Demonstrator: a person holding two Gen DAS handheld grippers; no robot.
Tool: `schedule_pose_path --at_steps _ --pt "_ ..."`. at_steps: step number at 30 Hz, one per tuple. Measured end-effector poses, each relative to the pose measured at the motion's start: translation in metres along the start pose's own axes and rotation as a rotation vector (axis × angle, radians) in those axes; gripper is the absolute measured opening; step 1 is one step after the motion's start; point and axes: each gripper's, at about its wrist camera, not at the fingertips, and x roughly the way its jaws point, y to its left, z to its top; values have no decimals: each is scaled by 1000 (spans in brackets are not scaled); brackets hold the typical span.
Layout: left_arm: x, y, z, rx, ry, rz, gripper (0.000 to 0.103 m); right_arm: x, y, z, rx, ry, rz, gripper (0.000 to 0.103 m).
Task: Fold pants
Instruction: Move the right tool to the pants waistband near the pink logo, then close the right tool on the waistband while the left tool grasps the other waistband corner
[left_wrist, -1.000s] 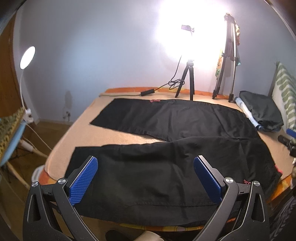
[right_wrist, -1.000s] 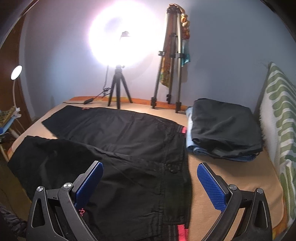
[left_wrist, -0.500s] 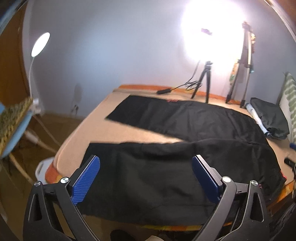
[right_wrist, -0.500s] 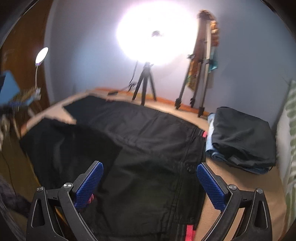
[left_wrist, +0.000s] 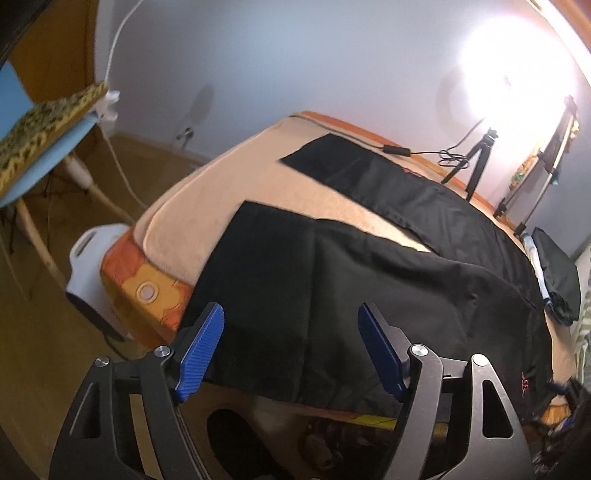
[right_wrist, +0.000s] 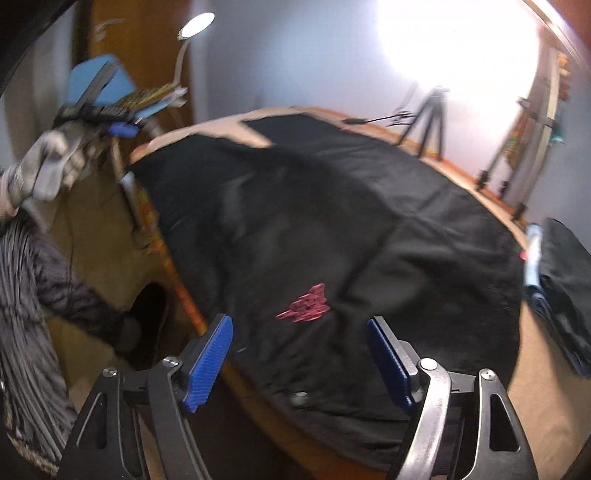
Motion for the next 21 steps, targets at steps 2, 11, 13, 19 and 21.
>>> schedule_pose_path --at_steps 2,11,13,19,21 --pt "2 8 -1 -25 10 2 75 5 8 -3 -25 23 26 72" --pt "22 57 -19 -220 115 -5 73 12 16 -9 -51 59 66 72" --pt "25 66 -26 -264 142 -15 73 15 15 -8 -51 63 59 70" --pt "35 77 -32 -349 189 -67 75 24 8 2 -12 71 56 67" --pt "41 79 -32 -377 201 -97 75 27 10 5 -23 70 54 67"
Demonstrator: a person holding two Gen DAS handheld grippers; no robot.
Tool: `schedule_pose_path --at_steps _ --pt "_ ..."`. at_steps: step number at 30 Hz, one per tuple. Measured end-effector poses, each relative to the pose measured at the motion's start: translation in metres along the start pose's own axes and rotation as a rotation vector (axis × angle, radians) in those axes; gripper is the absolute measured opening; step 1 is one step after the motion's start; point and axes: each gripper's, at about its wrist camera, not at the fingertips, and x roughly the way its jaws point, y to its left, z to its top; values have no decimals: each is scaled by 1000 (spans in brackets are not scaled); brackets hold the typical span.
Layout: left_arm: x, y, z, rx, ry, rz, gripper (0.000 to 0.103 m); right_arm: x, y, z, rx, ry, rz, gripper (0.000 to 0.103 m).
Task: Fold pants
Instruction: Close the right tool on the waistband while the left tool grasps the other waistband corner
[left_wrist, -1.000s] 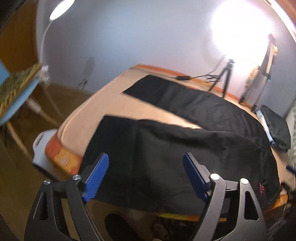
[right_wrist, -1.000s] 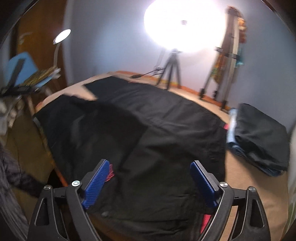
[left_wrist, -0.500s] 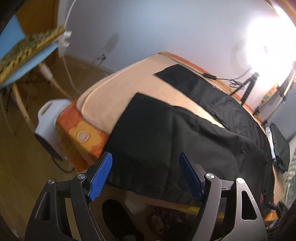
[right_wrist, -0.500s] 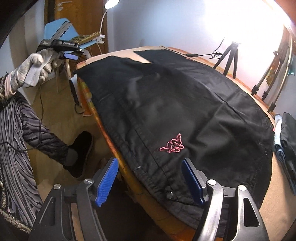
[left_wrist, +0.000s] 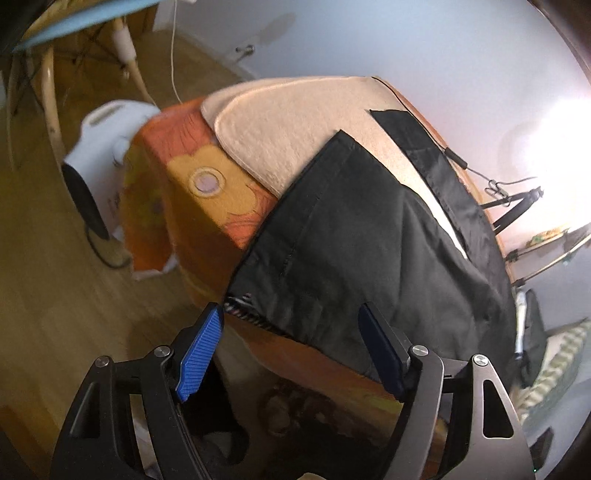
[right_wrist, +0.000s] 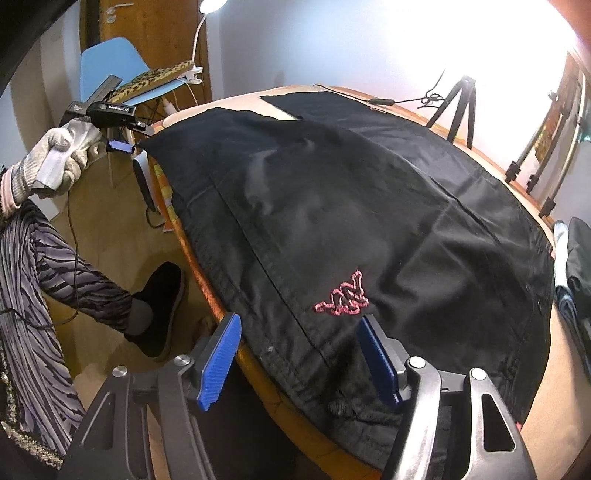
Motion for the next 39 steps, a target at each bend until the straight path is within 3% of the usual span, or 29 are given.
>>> schedule_pose_path --at_steps 7,8,10,14,17,25,28,33,35,39 --pt "14 4 2 -75 22 -44 70 7 3 2 -13 13 -1 67" --pt "11 4 2 -74 10 -41 52 6 2 1 -12 13 -1 67" --pt "7 -1 2 -52 -12 -18 28 6 2 0 -13 14 -4 67" --pt "0 -5 1 -26 -54 32 15 6 2 -2 -19 17 -10 67" --pt "-7 -7 3 -19 -84 27 4 6 6 -2 -34 15 -18 67" --pt "-26 -41 11 101 -188 14 4 6 12 -4 -64 18 -8 57" --pt "-32 -51 18 122 -213 -4 4 8 7 -3 -37 25 36 45" --pt "-41 -65 25 155 -265 -13 3 6 13 -2 -65 19 30 29" --pt "-42 -66 26 149 -269 -22 3 6 14 -2 -67 18 33 15" --pt "-44 -67 27 133 -278 -33 3 1 13 2 -64 3 11 7"
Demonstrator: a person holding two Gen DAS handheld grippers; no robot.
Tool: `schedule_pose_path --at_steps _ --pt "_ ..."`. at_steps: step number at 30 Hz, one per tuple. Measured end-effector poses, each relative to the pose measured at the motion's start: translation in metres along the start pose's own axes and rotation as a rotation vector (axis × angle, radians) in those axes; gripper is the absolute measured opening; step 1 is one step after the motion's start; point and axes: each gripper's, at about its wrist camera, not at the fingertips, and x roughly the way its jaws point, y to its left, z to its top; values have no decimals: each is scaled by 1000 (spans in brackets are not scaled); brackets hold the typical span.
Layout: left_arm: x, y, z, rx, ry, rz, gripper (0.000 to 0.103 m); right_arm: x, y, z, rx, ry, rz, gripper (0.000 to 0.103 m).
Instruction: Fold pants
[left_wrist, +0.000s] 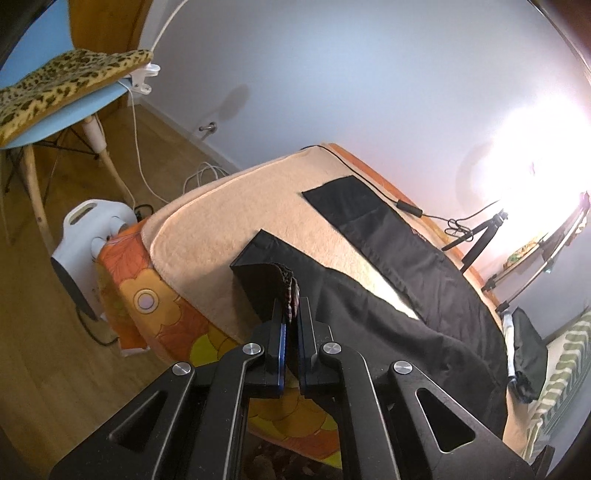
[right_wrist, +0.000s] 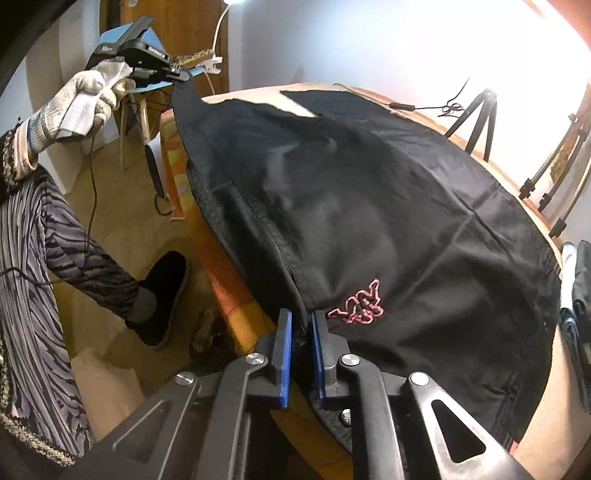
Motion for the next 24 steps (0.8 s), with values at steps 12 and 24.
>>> schedule_pose_path --at_steps 12,24 --pt "-6 -38 40 49 -94 -28 3 -38 -32 48 -10 -98 -132 4" --pt "24 -74 90 54 -124 -50 3 -52 -79 121 -62 -137 -294 4"
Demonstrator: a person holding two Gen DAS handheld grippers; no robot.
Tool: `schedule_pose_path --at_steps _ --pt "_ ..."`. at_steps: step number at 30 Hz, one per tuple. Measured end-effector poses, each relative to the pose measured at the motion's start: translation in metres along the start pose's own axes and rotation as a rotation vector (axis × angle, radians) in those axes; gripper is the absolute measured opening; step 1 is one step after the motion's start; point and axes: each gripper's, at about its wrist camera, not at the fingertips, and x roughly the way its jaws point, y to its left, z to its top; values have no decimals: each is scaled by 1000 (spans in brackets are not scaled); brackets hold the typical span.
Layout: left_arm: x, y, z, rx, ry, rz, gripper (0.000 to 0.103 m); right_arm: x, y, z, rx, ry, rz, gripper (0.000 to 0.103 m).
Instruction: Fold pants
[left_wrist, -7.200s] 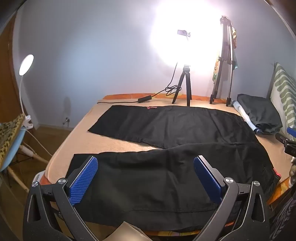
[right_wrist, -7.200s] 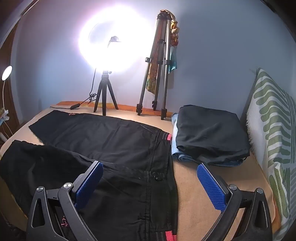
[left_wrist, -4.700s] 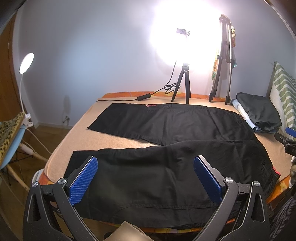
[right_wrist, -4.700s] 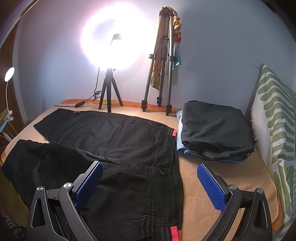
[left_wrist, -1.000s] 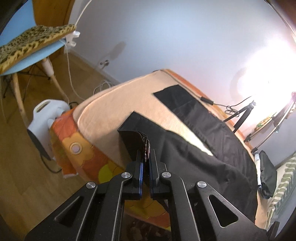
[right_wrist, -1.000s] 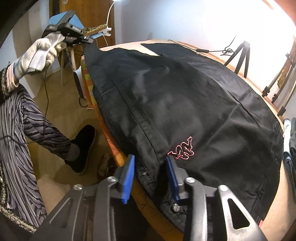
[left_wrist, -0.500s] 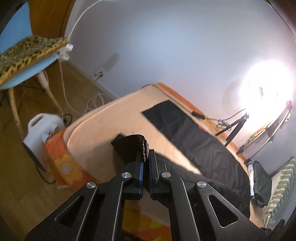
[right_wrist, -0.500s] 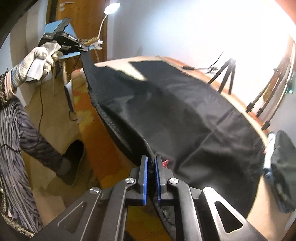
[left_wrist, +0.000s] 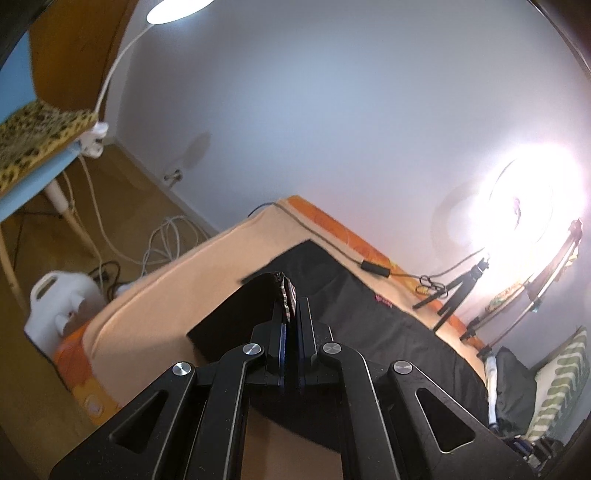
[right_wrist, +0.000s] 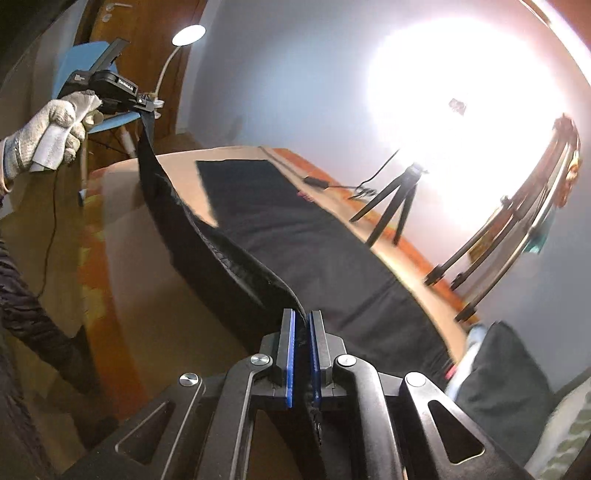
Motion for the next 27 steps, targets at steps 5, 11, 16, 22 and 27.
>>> schedule_pose_path --at_steps 5,11,16,22,27 --pt "27 -17 22 11 -13 6 3 21 -26 27 -7 5 -51 4" --pt "68 -32 39 33 -13 39 3 60 -57 54 -25 35 -91 4" --pt "107 -45 50 54 -6 69 3 107 -83 68 -32 69 -111 4" --pt "158 -61 56 89 24 112 3 161 -105 74 -35 112 -137 4" --pt "202 -65 54 108 62 156 3 204 -114 73 -54 156 -145 4"
